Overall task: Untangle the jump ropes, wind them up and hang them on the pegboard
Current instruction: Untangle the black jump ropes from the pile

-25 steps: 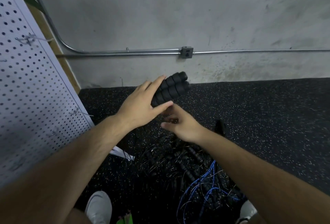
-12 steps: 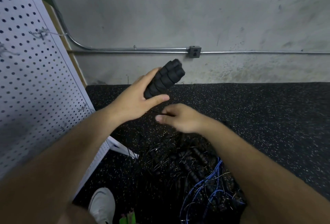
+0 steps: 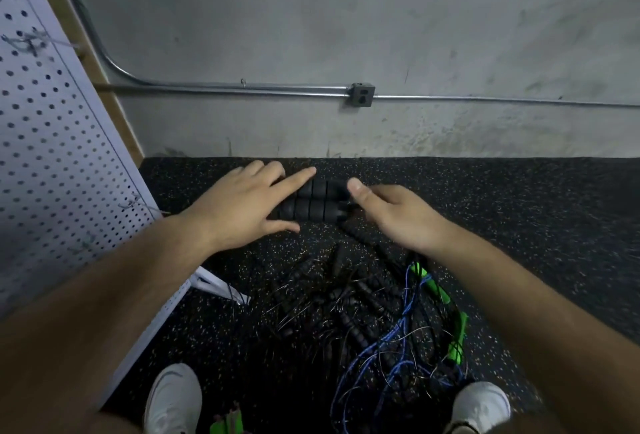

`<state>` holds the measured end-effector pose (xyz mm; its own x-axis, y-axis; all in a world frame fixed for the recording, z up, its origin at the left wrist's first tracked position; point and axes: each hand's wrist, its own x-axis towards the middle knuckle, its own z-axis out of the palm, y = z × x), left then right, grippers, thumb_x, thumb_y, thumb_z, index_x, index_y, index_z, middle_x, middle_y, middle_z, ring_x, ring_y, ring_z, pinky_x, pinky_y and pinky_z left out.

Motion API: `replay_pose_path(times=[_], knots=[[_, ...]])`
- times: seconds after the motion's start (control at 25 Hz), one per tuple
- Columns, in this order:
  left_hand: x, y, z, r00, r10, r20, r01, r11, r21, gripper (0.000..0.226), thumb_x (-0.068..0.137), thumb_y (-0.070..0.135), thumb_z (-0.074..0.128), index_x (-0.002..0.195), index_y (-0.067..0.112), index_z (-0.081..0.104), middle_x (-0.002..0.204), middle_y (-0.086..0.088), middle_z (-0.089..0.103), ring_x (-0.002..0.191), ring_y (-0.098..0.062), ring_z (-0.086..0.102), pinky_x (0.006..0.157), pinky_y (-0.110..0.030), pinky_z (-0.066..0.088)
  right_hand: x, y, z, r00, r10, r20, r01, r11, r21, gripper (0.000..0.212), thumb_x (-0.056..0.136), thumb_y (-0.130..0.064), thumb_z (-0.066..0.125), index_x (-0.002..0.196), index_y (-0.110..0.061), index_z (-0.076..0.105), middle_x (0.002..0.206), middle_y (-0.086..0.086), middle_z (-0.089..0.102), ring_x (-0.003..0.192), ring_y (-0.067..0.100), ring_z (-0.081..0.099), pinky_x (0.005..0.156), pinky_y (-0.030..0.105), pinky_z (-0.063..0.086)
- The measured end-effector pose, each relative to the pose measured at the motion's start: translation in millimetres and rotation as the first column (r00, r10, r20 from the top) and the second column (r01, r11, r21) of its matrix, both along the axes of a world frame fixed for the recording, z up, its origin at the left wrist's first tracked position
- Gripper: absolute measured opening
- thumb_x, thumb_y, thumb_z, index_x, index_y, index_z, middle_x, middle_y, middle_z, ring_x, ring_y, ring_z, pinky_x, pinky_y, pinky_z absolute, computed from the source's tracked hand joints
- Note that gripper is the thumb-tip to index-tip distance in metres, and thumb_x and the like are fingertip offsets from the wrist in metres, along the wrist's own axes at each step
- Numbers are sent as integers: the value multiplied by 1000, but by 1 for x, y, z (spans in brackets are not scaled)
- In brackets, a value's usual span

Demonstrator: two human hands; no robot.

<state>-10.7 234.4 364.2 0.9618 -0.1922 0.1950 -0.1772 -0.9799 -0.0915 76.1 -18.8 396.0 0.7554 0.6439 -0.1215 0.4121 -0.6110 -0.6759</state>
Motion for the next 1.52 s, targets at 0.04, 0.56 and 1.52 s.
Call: replay_pose_path(times=[0.04,0.56,1.52], knots=[[1,-3,-3,999,0,34,-1,1000,23,92,87,73,41,161,33,6,119,2,46,101,-12,41,90,-33,44,0,0,0,998,-23,53,22,1000,17,56,95,-66,44,85,-17,68,71,0,66,66,13,64,65,31,49],[12,-34,-12,991,69,112,-76,995,60,106,79,93,16,161,25,20,111,-1,54,95,-22,58,68,-36,54,6,-9,-12,900,-24,436,16,1000,22,29,90,-51,68,92,-22,65,84,-7,67,82,15,65,69,38,55],[6,-50,-18,983,-183,10,182,973,-144,73,78,73,56,134,26,54,99,6,55,89,-19,50,76,-40,52,36,-48,-11,983,134,129,-153,977,146,14,89,-16,76,102,-12,74,96,-7,74,87,-2,67,83,12,50]])
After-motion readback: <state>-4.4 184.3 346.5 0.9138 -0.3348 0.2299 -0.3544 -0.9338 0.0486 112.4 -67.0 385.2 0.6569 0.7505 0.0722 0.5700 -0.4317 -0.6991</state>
